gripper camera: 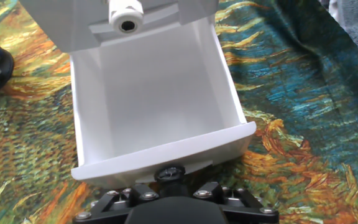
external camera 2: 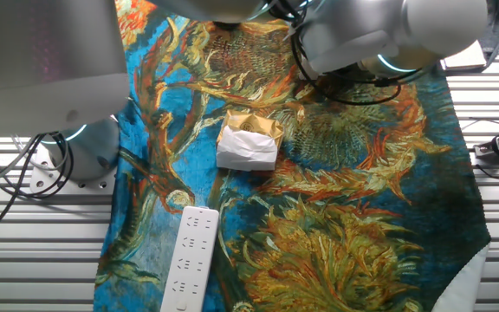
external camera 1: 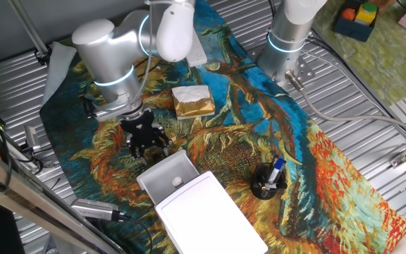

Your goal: Grasp the handle and close the drawer

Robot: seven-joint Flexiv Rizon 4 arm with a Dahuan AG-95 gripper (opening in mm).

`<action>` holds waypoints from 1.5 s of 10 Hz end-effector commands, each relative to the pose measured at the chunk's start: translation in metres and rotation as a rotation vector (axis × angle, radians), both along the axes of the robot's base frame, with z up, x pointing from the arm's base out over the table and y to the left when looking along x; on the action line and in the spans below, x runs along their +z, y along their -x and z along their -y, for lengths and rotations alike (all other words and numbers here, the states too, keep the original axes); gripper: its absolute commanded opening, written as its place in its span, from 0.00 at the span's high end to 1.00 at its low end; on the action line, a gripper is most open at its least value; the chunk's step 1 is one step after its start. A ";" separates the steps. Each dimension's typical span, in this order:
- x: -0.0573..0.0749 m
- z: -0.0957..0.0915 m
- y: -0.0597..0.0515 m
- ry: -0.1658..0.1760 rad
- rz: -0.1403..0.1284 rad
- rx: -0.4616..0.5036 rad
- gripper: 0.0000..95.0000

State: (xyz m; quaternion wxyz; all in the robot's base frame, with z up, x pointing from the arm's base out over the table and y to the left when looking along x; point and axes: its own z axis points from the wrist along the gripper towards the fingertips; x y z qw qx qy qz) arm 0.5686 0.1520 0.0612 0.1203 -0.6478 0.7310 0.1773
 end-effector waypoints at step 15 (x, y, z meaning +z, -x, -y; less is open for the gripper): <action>-0.004 0.008 0.000 -0.077 0.016 0.009 0.60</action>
